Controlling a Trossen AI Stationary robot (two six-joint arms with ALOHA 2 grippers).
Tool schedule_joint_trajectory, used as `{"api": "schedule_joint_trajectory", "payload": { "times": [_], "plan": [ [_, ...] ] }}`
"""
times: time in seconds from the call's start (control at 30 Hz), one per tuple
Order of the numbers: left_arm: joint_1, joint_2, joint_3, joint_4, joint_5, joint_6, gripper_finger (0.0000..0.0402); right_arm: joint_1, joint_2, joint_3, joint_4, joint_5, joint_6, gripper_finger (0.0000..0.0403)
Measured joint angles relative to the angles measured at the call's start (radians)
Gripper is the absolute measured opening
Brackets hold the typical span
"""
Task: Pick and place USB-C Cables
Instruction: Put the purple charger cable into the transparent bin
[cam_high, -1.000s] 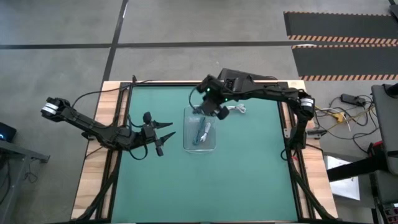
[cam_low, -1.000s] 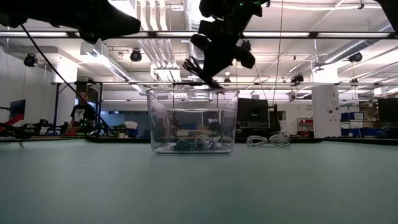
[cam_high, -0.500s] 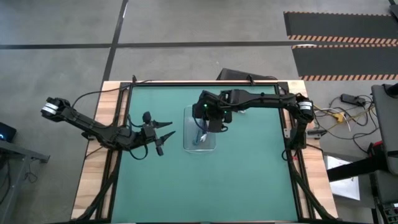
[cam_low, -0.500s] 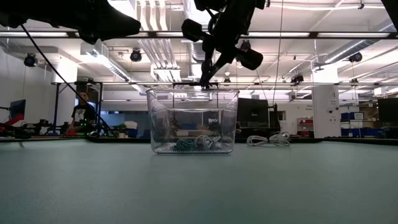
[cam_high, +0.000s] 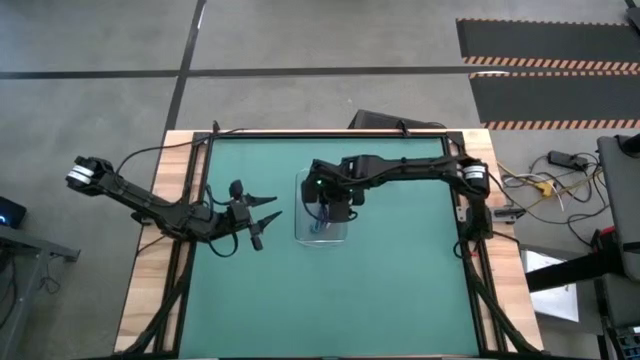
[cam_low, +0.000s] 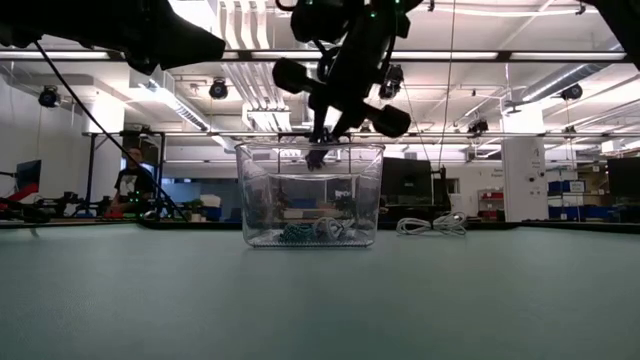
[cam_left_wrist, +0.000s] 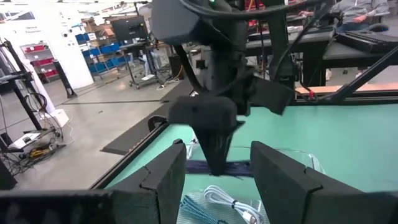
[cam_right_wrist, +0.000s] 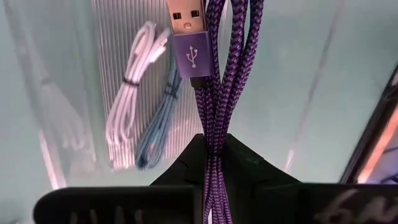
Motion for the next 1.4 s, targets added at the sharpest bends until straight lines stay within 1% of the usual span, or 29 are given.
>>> {"api": "schedule_joint_trajectory", "payload": {
  "times": [0.57, 1.4],
  "plan": [
    [0.000, 0.000, -0.004, 0.001, 0.000, -0.001, 0.0164, 0.000, 0.083, 0.001, 0.061, 0.005, 0.005, 0.0020],
    [0.000, -0.001, -0.004, 0.001, -0.002, -0.001, 0.0164, -0.007, 0.092, -0.003, 0.085, -0.004, 0.008, 0.0020]
  ]
}}
